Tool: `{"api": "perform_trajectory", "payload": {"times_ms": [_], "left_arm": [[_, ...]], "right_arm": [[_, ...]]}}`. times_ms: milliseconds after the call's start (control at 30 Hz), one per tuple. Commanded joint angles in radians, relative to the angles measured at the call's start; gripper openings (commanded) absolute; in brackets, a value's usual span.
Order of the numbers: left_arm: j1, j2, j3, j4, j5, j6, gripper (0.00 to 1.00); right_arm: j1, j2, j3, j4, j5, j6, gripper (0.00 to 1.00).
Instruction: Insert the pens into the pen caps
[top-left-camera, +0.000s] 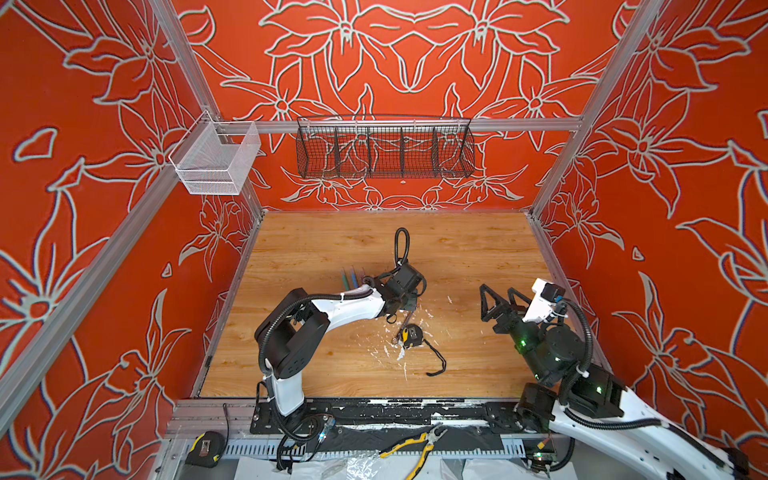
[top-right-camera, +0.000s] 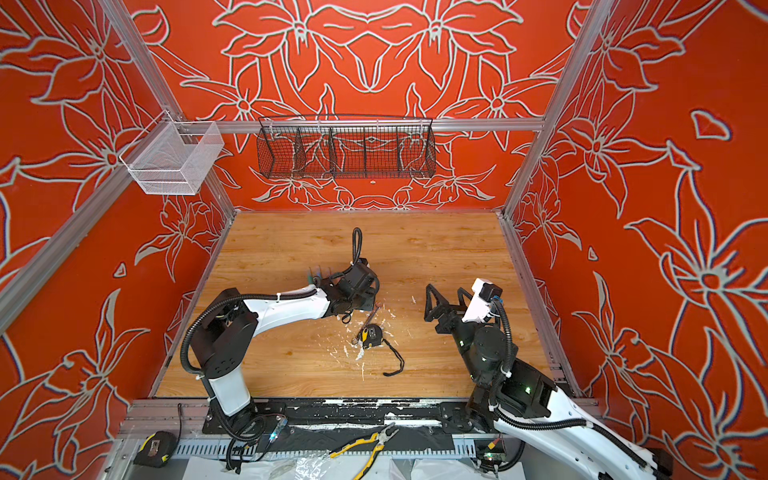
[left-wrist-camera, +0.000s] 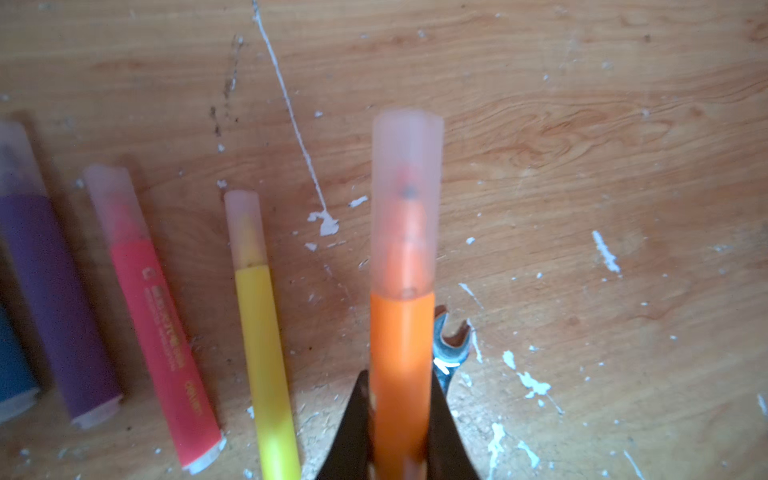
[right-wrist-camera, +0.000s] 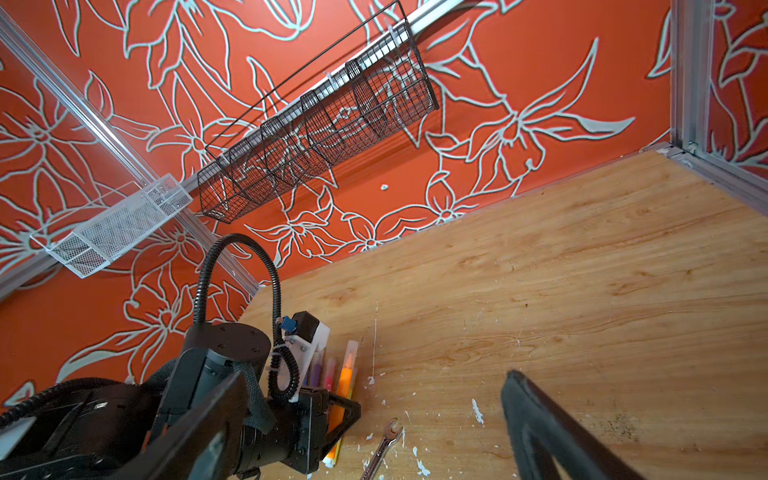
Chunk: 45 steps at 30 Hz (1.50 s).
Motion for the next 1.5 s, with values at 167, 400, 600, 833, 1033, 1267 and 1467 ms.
{"api": "perform_trajectory", "payload": {"times_ms": [167, 400, 600, 833, 1033, 1267, 1467], "left_arm": [[-0.003, 0.048, 0.004, -0.030, -0.058, -0.056, 0.00], [-0.003, 0.113, 0.042, -0.041, -0.058, -0.057, 0.00], [-0.003, 0.124, 0.068, -0.063, -0.065, -0.052, 0.07], [-0.003, 0.115, 0.087, -0.075, -0.056, -0.039, 0.20], [-0.002, 0.083, 0.095, -0.083, -0.044, -0.020, 0.31], [0.023, -0.131, 0.031, -0.101, -0.036, -0.001, 0.37], [0.061, -0.542, -0.145, -0.041, -0.180, 0.121, 0.63]], "right_arm": [[-0.002, 0.030, 0.014, -0.002, -0.015, 0.009, 0.98], [-0.001, 0.034, 0.022, -0.010, -0.021, 0.009, 0.97], [-0.002, 0.030, 0.033, -0.027, -0.024, 0.013, 0.98], [-0.002, 0.064, 0.152, -0.190, 0.019, 0.094, 0.98], [-0.002, 0.190, 0.374, -0.459, 0.124, 0.169, 0.97], [-0.002, 0.256, 0.538, -0.552, 0.212, 0.138, 0.98], [-0.002, 0.218, 0.373, -0.218, 0.384, -0.188, 0.98]]}}
